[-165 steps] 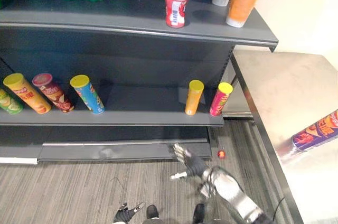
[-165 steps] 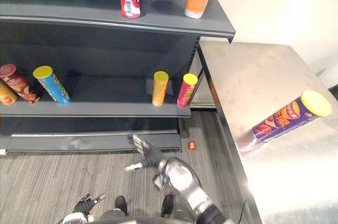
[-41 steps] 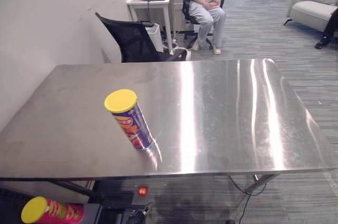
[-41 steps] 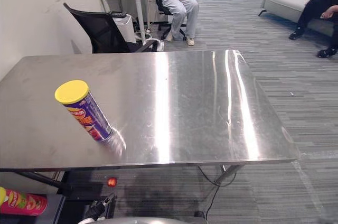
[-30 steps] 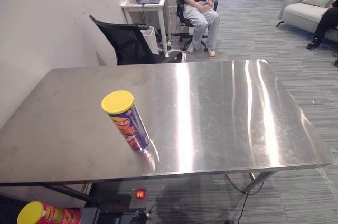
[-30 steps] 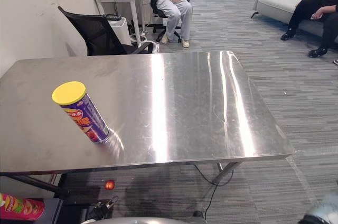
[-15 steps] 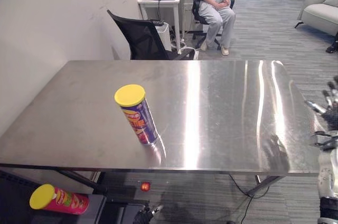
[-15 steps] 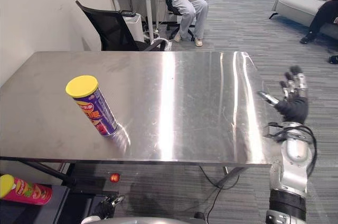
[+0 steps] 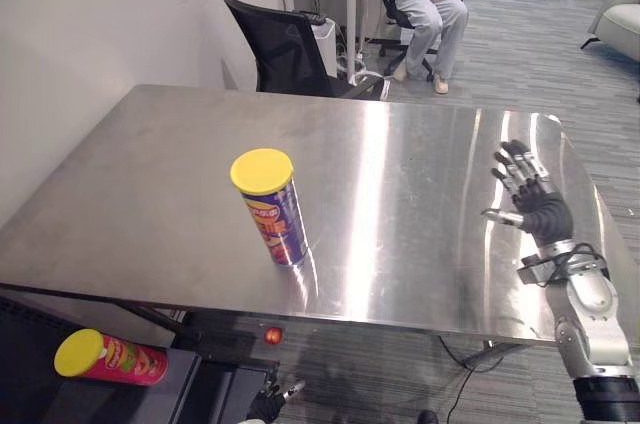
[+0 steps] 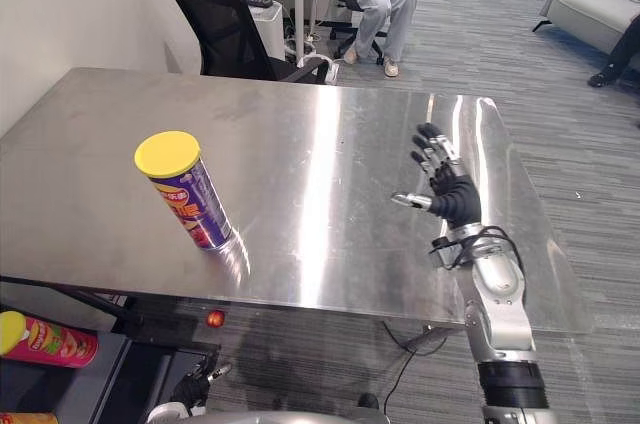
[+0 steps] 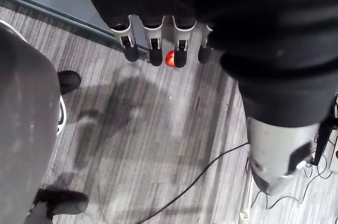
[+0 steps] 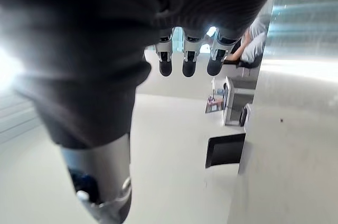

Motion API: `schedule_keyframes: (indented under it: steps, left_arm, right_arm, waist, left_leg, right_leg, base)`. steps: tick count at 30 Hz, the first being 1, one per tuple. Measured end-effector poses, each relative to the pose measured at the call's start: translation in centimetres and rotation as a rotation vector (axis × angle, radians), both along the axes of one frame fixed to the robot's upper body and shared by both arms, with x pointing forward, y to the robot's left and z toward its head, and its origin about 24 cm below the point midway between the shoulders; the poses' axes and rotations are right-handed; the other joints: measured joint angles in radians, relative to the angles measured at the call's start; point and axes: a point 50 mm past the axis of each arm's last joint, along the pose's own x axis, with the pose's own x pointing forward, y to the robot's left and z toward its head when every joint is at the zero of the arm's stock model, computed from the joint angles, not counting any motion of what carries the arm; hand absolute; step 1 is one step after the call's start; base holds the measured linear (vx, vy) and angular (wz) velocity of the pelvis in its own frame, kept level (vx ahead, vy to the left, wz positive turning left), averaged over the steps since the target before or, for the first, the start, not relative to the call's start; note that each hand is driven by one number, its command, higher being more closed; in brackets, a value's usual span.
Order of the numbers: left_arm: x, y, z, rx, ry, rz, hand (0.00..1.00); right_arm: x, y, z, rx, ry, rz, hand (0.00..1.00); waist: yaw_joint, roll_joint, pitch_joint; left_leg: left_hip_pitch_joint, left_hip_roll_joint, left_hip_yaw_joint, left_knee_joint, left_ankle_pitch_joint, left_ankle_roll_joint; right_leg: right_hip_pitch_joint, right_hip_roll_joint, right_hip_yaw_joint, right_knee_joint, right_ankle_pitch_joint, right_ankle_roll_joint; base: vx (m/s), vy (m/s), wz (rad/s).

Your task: Put the gum and the chips on the shelf.

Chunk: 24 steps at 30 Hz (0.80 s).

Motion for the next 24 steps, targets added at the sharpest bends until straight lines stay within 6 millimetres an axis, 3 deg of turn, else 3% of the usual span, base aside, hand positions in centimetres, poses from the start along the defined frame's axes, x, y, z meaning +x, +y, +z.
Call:
schedule_keyframes:
  steps: [13, 16, 19, 20, 24]
  left_arm:
    - [0.6, -0.1, 0.1, 0.003, -0.01, -0.005, 0.0]
    - [0.8, -0.1, 0.1, 0.005, -0.013, -0.003, 0.0]
    - [0.8, -0.2, 0.1, 0.005, -0.013, -0.003, 0.0]
    - [1.6, 0.7, 0.5, 0.056, -0.04, -0.014, 0.0]
    - [1.6, 0.7, 0.5, 0.058, -0.039, -0.017, 0.0]
  right_arm:
    - [0.1, 4.1, 0.6, -0.006, -0.025, 0.169, 0.0]
    - [0.2, 5.2, 0.6, -0.01, -0.024, 0.218, 0.0]
    - [0.4, 6.6, 1.0, -0.009, -0.039, 0.268, 0.0]
    - [1.1, 9.1, 1.7, -0.007, -0.064, 0.354, 0.0]
    - [1.1, 9.1, 1.6, -0.007, -0.06, 0.351, 0.0]
  waist:
    - [0.008, 0.006, 0.018]
    - [0.027, 0.006, 0.019]
    - [0.027, 0.008, 0.024]
    - [0.05, -0.037, 0.034]
    - [0.05, -0.038, 0.033]
  left_leg:
    - [-0.016, 0.012, -0.028, 0.009, 0.0, 0.001]
    - [-0.02, 0.012, -0.034, 0.009, 0.002, 0.004]
    - [-0.022, 0.01, -0.038, 0.009, 0.004, 0.006]
    - [-0.039, 0.009, -0.055, -0.054, 0.096, 0.009]
    - [-0.048, 0.01, -0.062, -0.054, 0.106, 0.011]
  right_leg:
    - [0.016, 0.006, -0.012, -0.034, 0.034, -0.009]
    - [0.016, 0.006, -0.02, -0.034, 0.034, -0.009]
    - [0.016, 0.006, -0.022, -0.034, 0.034, -0.009]
    - [-0.017, 0.021, -0.021, -0.035, 0.034, -0.009]
    - [-0.024, 0.021, -0.026, -0.03, 0.034, -0.009]
  base:
    - [-0.04, -0.059, 0.04]
    - [-0.07, -0.073, 0.06]
    - [-0.05, -0.058, 0.03]
    - [-0.04, -0.038, 0.01]
    - [-0.04, -0.043, 0.04]
